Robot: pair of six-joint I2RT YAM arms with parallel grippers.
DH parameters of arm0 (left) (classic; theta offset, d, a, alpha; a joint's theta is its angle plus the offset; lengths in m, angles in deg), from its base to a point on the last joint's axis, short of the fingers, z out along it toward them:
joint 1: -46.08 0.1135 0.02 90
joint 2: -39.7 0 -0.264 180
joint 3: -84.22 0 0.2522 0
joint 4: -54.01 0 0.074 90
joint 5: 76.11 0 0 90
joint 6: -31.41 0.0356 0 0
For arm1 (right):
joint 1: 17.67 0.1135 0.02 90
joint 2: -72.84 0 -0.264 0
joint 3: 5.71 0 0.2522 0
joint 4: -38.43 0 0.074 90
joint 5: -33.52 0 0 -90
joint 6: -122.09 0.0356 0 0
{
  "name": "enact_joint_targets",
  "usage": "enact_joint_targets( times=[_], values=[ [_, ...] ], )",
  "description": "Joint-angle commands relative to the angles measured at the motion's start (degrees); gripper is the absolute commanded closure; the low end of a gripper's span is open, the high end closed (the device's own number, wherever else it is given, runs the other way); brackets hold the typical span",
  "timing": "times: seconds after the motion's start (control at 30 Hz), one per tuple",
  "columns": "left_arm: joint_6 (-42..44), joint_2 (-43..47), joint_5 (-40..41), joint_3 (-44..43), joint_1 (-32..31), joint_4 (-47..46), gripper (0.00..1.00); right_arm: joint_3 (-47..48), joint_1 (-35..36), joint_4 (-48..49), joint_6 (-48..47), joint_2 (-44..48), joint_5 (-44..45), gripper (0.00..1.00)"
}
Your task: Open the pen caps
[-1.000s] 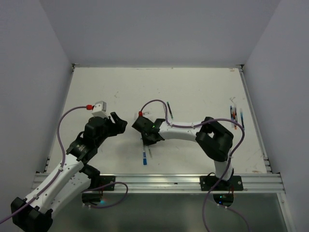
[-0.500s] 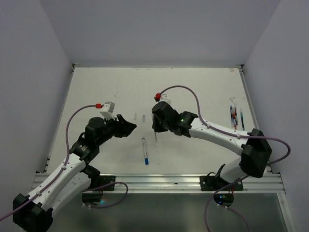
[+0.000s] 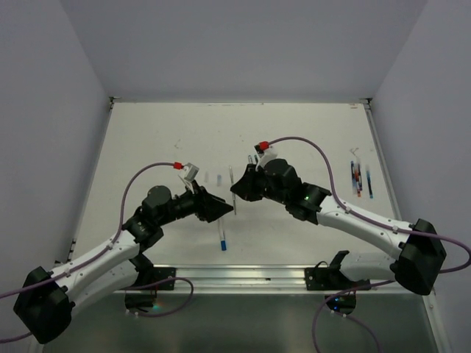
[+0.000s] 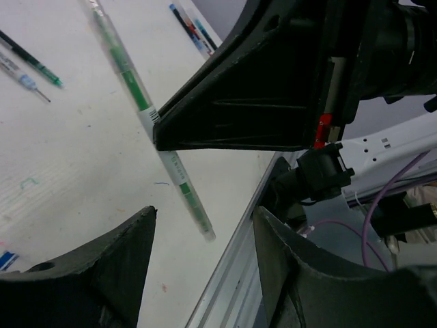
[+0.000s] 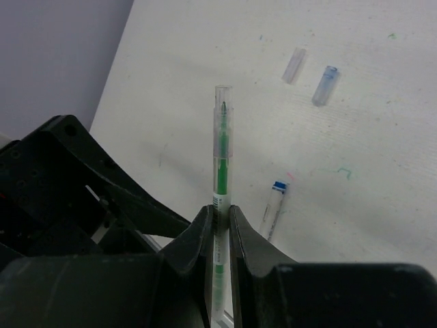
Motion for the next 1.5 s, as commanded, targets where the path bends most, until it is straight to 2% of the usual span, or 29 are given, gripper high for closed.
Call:
enact_joint_targets(
  times=[0.0,0.43,0.73,0.83,0.9,0.97,1.07,1.1,1.13,1.23,1.47],
  values=[
    [-1.6,-2.5,-0.9,0.3,-2.8,-8.6,0.38,-1.8,-0.1,9.2,2.4,2.6,-3.3,1.00],
    [-3.0,-3.6,0.0,2.1,-3.9,-11.8,0.40,-5.3,-0.1,16.5,6.8,5.4,-2.3,1.00],
    [-3.3,-4.2,0.0,2.0,-4.5,-12.1,0.50,-5.7,-0.1,17.7,7.9,5.2,-2.0,1.00],
    [-3.3,-4.2,0.0,1.9,-4.6,-12.2,0.59,-6.0,-0.1,18.0,8.0,5.2,-2.0,1.00],
    [-3.4,-4.1,0.2,1.7,-4.6,-11.6,0.74,-6.0,-0.1,17.8,8.0,5.1,-2.1,1.00],
    [-3.3,-4.2,0.7,1.2,-4.6,-11.0,1.00,-6.2,-0.2,18.0,8.0,5.1,-2.1,1.00],
    [-2.9,-4.6,1.7,0.1,-4.6,-8.4,1.00,-5.9,-0.1,16.8,7.5,4.9,-2.1,1.00],
    [-2.5,-4.7,1.8,-0.2,-4.6,-7.6,1.00,-5.7,-0.2,16.1,7.4,4.8,-1.8,0.97],
    [-2.4,-4.7,2.2,-0.4,-4.6,-7.3,1.00,-5.4,-0.1,15.4,7.1,4.6,-1.7,0.83],
    [-2.5,-4.9,2.5,-0.6,-4.6,-6.7,1.00,-4.1,-0.1,13.9,6.3,3.2,-2.6,0.67],
    [-3.9,-7.1,1.8,-1.2,-4.6,-7.4,1.00,-3.7,-0.1,15.8,6.2,-0.2,-3.7,0.66]
  ],
)
